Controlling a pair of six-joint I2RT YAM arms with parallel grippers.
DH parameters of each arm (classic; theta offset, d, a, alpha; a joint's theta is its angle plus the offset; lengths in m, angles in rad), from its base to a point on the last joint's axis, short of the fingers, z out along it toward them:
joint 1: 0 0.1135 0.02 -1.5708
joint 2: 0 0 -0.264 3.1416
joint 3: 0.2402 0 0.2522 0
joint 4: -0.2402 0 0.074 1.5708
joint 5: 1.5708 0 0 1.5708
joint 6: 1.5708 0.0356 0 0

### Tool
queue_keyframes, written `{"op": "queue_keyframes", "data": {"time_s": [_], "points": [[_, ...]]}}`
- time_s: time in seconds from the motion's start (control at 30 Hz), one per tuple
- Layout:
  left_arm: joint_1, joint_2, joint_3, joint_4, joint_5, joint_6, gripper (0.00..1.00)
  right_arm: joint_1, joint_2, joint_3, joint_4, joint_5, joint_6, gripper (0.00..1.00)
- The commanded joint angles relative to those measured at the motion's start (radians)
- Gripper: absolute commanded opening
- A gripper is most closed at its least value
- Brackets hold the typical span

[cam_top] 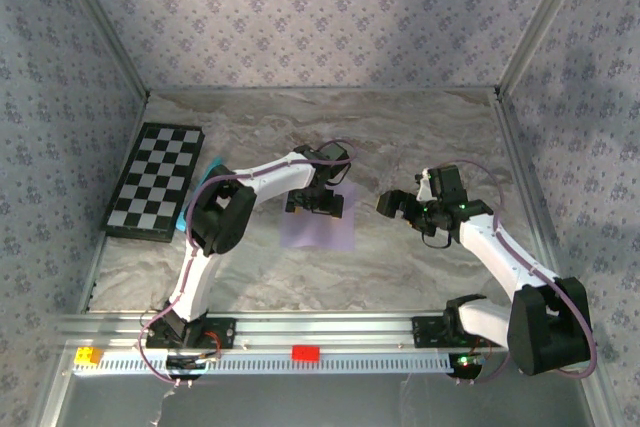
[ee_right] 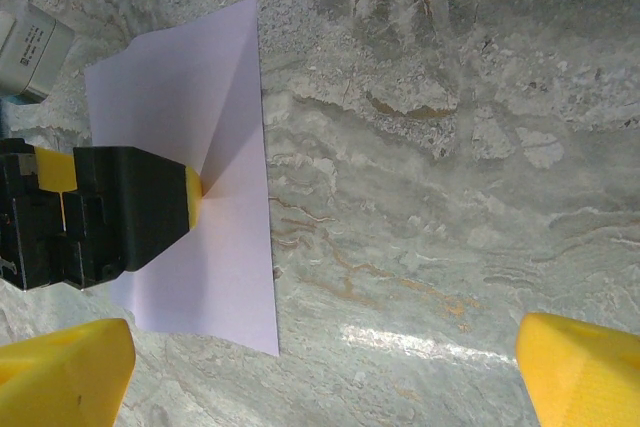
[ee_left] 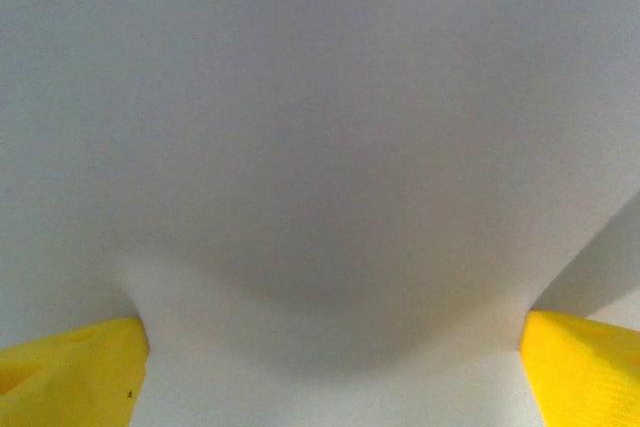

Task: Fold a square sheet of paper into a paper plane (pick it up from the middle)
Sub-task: First fold the square sheet of paper in half at the center of the table.

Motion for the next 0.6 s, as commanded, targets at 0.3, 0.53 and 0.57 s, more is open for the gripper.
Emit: {"op": "queue_keyframes", "data": {"time_s": [0.3,0.53,0.57], "points": [[-0.017,-0.062,-0.055,0.081,0.010,-0.004,0.66,0.007,-0.037,0.016,-0.028,0.034,0.031,1.00],[-0.022,-0.165,-0.120,0.176,-0.004,-0.004,0.45,0.005,-0.055,0.020,-0.029,0.050,0.050,1.00],[-0.022,-0.180,-0.131,0.191,-0.006,-0.006,0.42,0.005,-0.058,0.019,-0.030,0.054,0.053,1.00]]}}
